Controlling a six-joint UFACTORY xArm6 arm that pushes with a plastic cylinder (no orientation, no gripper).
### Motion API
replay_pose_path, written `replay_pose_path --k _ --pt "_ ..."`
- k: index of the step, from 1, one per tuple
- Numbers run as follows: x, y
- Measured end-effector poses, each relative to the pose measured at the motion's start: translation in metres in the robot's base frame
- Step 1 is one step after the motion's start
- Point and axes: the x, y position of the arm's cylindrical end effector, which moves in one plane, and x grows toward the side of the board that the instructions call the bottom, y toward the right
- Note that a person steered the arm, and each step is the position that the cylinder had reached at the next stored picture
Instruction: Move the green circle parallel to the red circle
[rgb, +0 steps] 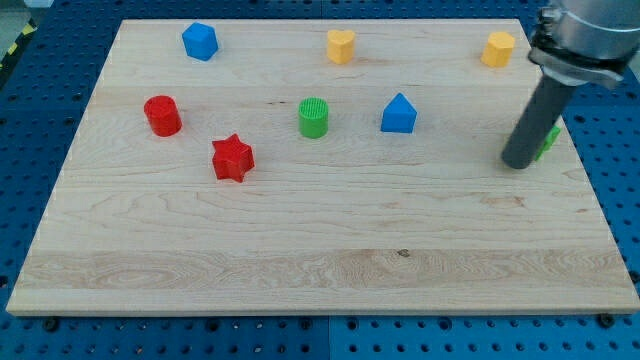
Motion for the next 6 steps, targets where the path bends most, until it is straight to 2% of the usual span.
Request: replay_pose_path --k 3,6 --pt "0.01 -0.141" --pt "-0.077 -0.167"
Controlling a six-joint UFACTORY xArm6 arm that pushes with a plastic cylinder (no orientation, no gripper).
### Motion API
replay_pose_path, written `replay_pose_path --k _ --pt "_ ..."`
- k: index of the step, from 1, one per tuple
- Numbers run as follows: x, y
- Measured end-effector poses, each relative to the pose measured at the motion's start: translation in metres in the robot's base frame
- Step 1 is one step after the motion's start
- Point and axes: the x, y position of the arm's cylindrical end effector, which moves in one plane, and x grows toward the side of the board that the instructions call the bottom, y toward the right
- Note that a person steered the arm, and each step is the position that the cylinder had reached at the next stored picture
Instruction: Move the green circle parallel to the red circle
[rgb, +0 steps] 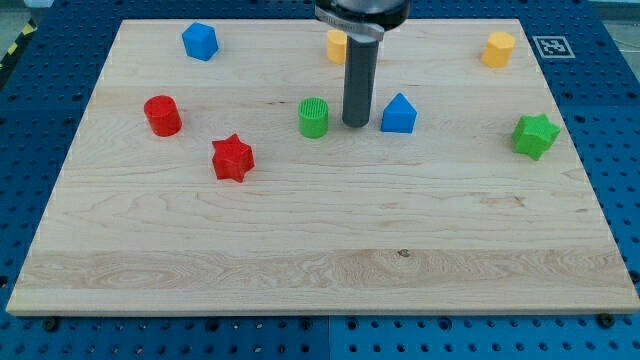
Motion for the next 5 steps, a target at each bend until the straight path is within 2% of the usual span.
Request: replay_pose_path --k 1,2,3,4,5 --pt "-0.022 -0.016" --pt "-0.025 -0.055" --pt "0.013 -0.075" --pt "0.08 -0.07" --pt "0.101 -0.069"
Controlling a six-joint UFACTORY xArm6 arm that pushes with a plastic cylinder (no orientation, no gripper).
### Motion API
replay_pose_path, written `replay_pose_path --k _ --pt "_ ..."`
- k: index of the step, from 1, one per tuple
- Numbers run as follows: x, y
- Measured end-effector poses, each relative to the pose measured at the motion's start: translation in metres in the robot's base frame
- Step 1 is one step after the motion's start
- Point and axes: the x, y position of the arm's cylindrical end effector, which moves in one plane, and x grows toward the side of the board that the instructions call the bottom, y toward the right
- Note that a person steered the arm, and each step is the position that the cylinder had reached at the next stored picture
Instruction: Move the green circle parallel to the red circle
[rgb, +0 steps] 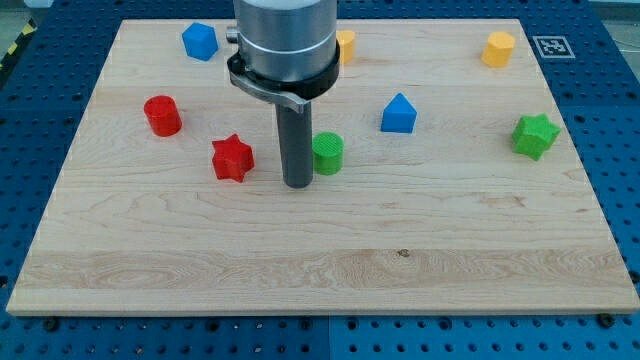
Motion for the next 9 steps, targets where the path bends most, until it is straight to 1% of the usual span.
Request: replay_pose_path --k 2,3,4,5,6,7,8,9 --pt "-0.064 -0.003" --pt "-0.066 0.032" --pt "-0.039 0.054" --pt "0.024 0.051" --pt "0.047 0.048" --pt "0.036 0.076" --pt "0.056 0.105" --pt "0.086 0.069"
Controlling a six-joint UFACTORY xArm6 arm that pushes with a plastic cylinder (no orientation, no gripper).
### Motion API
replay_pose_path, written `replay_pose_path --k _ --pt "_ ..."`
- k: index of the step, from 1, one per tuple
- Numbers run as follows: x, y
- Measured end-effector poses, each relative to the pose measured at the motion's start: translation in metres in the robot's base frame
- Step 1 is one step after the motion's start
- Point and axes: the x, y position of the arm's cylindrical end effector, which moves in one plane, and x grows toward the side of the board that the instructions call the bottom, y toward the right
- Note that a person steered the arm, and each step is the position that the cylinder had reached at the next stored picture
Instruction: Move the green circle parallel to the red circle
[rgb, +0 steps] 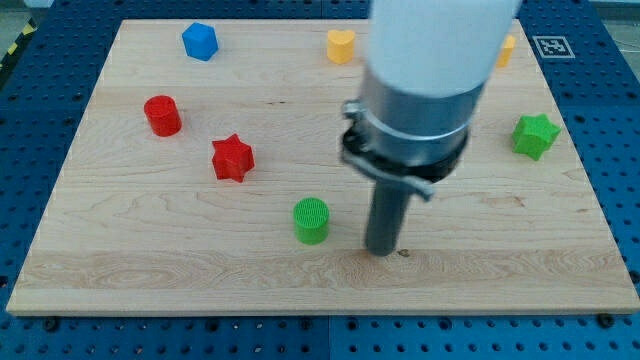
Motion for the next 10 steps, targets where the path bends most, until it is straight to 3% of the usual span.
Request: replay_pose_path --k 1,3,6,7,9,10 --pt "-0.003 -0.035" --pt "-0.025 -0.012" --pt "-0.038 -0.095" --pt "-0.061 -0.095" --pt "-0.031 -0.128" --pt "-0.031 -0.11"
